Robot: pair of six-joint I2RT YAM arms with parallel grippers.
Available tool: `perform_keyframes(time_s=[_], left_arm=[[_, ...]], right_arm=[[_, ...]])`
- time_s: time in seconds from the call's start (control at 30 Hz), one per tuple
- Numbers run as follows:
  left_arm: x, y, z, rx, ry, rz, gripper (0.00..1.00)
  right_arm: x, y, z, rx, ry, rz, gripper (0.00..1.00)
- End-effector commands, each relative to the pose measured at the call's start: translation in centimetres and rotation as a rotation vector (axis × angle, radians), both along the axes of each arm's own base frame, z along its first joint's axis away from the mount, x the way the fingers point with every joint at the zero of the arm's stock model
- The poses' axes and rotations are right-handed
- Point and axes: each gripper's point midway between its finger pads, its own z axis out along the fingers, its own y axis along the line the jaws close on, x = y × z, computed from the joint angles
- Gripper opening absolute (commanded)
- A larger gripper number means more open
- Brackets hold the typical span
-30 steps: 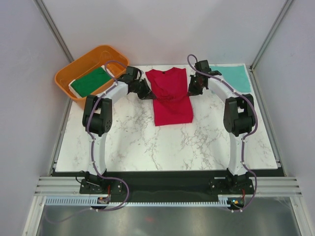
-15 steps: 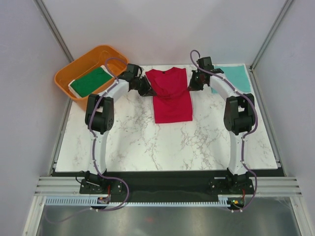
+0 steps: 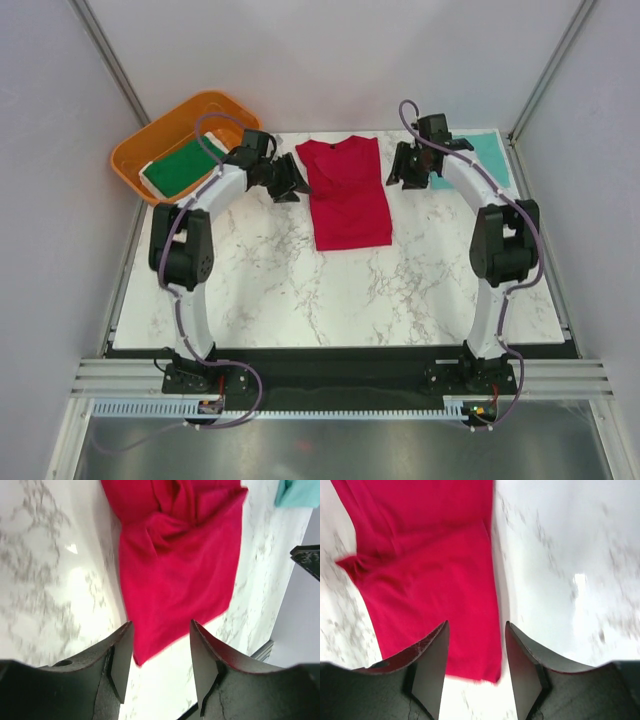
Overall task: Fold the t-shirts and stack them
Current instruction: Fold the tshirt
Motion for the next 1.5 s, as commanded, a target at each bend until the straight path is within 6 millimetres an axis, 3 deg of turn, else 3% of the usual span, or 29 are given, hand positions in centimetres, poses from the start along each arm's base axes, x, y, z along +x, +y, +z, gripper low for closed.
perform_keyframes(time_s=[0.0, 0.03, 0.07, 0.1, 0.23, 0.33, 0.6, 0.8, 1.13, 1.33, 1.47], left_arm=[[-2.7, 0.6, 5.3, 0.052, -0.166, -0.066, 0.56], [-3.7, 0.3, 4.8, 0.057, -0.157, -0.086, 0.56], [-5.2, 0.1, 3.2, 0.071, -0.122, -0.114, 0.56], [-6.3, -1.0, 3.0, 0.074, -0.12, -0.148, 0.56], [-10.2, -2.9, 0.1, 0.097, -0.055, -0.238, 0.56], [-11.5, -3.5, -1.2, 0.105, -0.032, -0.258, 0.57], [-12.3, -3.3, -3.7, 0.112, 0.016, -0.253, 0.59], [-12.1, -3.8, -5.9, 0.098, 0.037, -0.272, 0.59], [-10.6, -4.5, -6.0, 0.089, -0.002, -0.288, 0.56], [-10.8, -4.5, -6.9, 0.092, 0.019, -0.292, 0.43], [-10.8, -4.3, -7.2, 0.098, 0.026, -0.287, 0.22]], right_arm=[[-4.8, -1.0, 1.8, -0.042, 0.014, 0.065, 0.56], [-6.7, -1.3, -0.4, -0.058, 0.071, 0.085, 0.55], [-7.4, -1.5, -1.1, -0.061, 0.084, 0.095, 0.53], [-8.5, -1.8, -2.2, -0.068, 0.112, 0.101, 0.52], [-10.0, -1.9, -4.1, -0.073, 0.153, 0.141, 0.46], [-10.8, -1.6, -5.0, -0.046, 0.171, 0.181, 0.48], [-12.5, -0.4, -8.0, 0.016, 0.213, 0.268, 0.43], [-12.6, -0.1, -8.5, 0.034, 0.215, 0.288, 0.42], [-13.2, 0.3, -9.5, 0.06, 0.24, 0.306, 0.44], [-13.7, 0.6, -9.3, 0.082, 0.242, 0.311, 0.37], [-13.9, 0.8, -9.5, 0.092, 0.248, 0.306, 0.29]])
